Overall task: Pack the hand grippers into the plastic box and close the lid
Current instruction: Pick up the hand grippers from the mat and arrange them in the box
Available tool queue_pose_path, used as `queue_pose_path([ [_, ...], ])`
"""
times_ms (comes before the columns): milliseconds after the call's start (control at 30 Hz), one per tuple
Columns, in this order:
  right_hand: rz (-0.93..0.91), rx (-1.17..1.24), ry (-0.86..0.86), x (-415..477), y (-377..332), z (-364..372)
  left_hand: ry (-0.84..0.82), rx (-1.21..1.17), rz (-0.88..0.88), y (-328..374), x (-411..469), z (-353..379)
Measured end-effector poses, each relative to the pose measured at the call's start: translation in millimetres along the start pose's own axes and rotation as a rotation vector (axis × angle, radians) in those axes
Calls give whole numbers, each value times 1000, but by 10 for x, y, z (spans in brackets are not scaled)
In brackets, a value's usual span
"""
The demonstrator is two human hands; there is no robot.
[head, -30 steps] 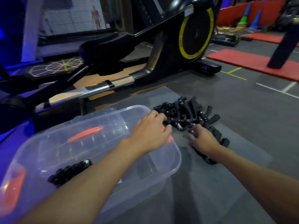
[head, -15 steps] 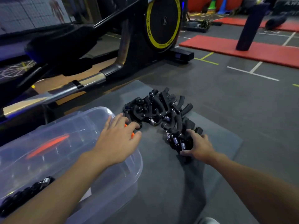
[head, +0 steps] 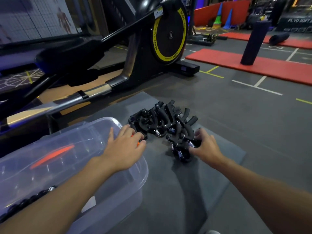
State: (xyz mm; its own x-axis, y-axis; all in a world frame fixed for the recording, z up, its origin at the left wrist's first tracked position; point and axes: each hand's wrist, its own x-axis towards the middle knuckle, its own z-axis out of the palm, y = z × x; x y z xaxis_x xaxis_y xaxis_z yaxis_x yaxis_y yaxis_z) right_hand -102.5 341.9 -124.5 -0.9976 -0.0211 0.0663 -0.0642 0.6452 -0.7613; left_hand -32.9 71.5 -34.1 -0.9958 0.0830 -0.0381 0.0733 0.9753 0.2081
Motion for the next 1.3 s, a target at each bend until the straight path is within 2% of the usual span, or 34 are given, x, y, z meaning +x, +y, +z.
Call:
queue_pose_path([
  [133, -98, 146, 92, -29, -544, -199, 136, -92, 57, 29, -95, -160],
  [300, -254, 275, -24, -186, -1353, -414, 380, -364, 247, 61, -228, -684],
  [500, -331, 531, -277, -519, -2082, -391, 396, -373, 321, -114, -538, -1183],
  [700, -287, 614, -493, -688, -2432, -77, 399, -351, 297, -482, -941, -1256],
  [833, -233, 598, -607, -753, -2551, 186, 339, -329, 236, -776, -1118, -1167],
  [967, -174, 542, -633, -787, -2553, 494, 303, -276, 180, -1074, -1262, -984],
  [1200, -219, 175, -631, -948, -2384, 976, 279, -304, 7, -1700, -1330, -467],
  [1300, -368, -92, -599, -1075, -2293, 1127, 283, -309, -114, -1992, -1333, -210],
])
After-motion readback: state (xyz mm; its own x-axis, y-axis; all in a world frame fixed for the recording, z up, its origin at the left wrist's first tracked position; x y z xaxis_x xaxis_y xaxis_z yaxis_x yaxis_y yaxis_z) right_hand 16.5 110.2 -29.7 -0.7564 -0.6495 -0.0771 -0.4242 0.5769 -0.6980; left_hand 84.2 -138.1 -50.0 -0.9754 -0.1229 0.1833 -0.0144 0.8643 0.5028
